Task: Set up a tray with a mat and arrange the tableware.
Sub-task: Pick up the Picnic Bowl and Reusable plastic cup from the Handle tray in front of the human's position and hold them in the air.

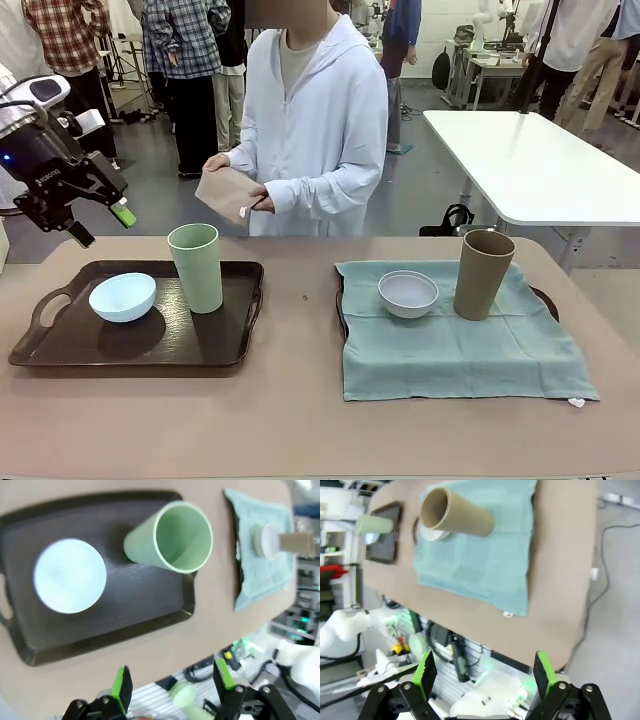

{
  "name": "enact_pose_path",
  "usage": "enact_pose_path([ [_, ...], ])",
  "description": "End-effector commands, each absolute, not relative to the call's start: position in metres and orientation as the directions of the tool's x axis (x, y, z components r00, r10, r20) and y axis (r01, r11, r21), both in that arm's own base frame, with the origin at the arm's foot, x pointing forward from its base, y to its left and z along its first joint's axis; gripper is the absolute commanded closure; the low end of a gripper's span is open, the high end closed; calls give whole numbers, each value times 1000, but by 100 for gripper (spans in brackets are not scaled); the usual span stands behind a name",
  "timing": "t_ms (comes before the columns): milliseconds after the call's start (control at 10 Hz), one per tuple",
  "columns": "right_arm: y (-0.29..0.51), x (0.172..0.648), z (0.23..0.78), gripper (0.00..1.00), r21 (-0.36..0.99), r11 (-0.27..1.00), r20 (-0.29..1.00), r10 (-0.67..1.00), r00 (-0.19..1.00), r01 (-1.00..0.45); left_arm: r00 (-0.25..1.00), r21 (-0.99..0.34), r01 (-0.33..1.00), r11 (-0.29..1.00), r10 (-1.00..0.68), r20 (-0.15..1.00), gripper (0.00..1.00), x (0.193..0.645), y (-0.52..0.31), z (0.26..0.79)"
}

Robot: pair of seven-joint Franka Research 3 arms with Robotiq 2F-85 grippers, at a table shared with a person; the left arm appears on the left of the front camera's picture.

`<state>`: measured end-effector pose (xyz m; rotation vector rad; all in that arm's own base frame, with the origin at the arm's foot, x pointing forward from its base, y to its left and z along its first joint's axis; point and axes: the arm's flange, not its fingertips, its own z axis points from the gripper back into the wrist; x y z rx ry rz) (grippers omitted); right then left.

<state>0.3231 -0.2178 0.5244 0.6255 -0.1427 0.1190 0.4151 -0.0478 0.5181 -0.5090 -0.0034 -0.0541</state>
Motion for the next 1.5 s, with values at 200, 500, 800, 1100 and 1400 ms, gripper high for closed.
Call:
enact_pose_path([
  [200,-315,317,500,0,859,488,154,46,987,-157,990,-772,-7,636,-105,-96,15,407,76,500],
  [500,-361,306,482,0,945,296,156,-24,987,-142,984,-893,89,441,-180,9,15,385,140,491],
  [800,-384,295,471,0,968,217,148,-93,985,-125,998,-953,48,300,-52,34,15,373,169,482],
  [1100,-385,292,466,0,972,206,137,-108,985,-113,1000,-967,13,254,-11,10,15,374,155,482],
  [1400,-378,289,469,0,966,229,149,-105,983,-122,999,-957,-46,288,-8,-51,15,394,149,482],
])
